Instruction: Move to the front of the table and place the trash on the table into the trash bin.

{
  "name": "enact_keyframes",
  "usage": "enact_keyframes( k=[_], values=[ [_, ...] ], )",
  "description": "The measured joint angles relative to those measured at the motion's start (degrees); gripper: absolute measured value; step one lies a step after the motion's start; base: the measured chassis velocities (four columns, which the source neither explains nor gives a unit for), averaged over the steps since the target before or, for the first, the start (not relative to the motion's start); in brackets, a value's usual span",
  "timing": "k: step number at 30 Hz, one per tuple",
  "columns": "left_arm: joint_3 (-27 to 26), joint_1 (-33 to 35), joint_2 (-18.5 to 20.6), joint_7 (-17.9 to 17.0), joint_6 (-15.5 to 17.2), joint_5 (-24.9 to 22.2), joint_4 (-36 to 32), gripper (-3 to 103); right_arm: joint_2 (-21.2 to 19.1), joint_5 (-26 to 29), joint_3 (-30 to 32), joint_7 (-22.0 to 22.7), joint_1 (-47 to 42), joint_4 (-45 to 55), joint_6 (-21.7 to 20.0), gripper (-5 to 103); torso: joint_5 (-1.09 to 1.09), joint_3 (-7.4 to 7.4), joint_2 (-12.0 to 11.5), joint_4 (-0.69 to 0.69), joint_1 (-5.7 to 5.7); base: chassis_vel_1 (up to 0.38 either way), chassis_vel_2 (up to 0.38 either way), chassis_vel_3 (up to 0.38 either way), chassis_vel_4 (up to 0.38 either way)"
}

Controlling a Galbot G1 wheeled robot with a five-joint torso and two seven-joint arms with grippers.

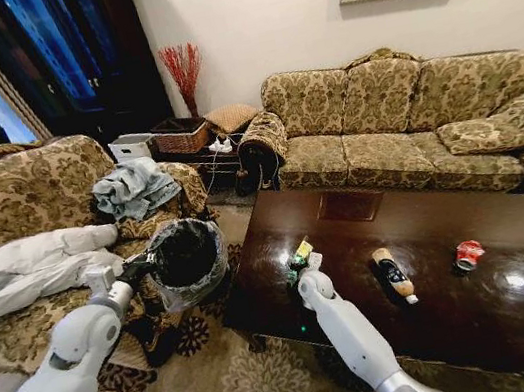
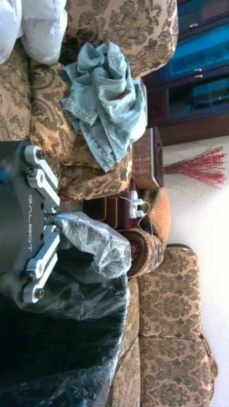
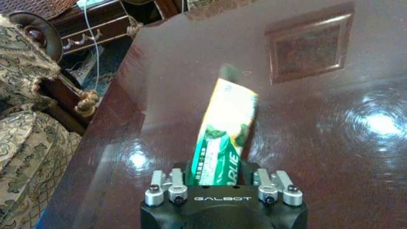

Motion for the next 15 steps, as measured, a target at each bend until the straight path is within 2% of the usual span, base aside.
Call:
enact_keyframes(
  k=[1, 3, 7, 9, 11, 13, 15],
  values=[
    [0.00, 0.00, -0.01, 0.00, 0.04, 0.01, -0.14, 4, 0.02, 0.00, -0.02, 0.00, -0.23, 0.21, 0.03, 45, 0.00, 0.00, 0.00, 0.00, 0.00, 0.000, 0.000, 0.000, 0.000],
    [0.00, 0.01, -0.04, 0.00, 0.06, 0.02, -0.25, 4, -0.01, -0.04, -0.04, 0.01, -0.45, 0.43, 0.10, 45, 0.00, 0.00, 0.00, 0.00, 0.00, 0.000, 0.000, 0.000, 0.000],
    [0.14, 0.13, -0.63, -0.02, 0.22, 0.19, -0.64, 4, -0.49, -0.03, -0.29, -0.10, -1.40, 1.17, 0.74, 24, 0.00, 0.00, 0.00, 0.00, 0.00, 0.000, 0.000, 0.000, 0.000],
    [0.27, 0.14, -0.83, 0.12, 0.25, 0.36, -0.69, 4, -0.59, -0.01, -0.42, -0.15, -1.66, 1.40, 1.04, 24, 0.00, 0.00, 0.00, 0.00, 0.00, 0.000, 0.000, 0.000, 0.000],
    [0.38, 0.30, -0.99, 0.70, 0.34, 0.69, -1.04, 4, -0.69, 0.12, -0.48, -0.22, -2.20, 3.13, 1.93, 15, 0.00, 0.00, 0.00, 0.00, 0.00, 0.000, 0.000, 0.000, 0.000],
    [0.39, 0.35, -0.95, 0.80, 0.35, 0.69, -1.24, 4, -0.85, 0.08, -0.50, -0.22, -2.40, 4.25, 2.21, 12, 0.01, 0.00, 0.00, 0.00, 0.00, 0.000, 0.000, 0.000, 0.000],
    [0.42, 0.13, -0.11, 0.90, 0.46, 0.14, -1.82, 4, -2.79, 0.04, -0.66, -0.09, -2.79, 10.38, 2.85, 4, 0.01, 0.00, -0.01, 0.01, 0.00, 0.000, 0.000, 0.000, 0.000]
  ],
)
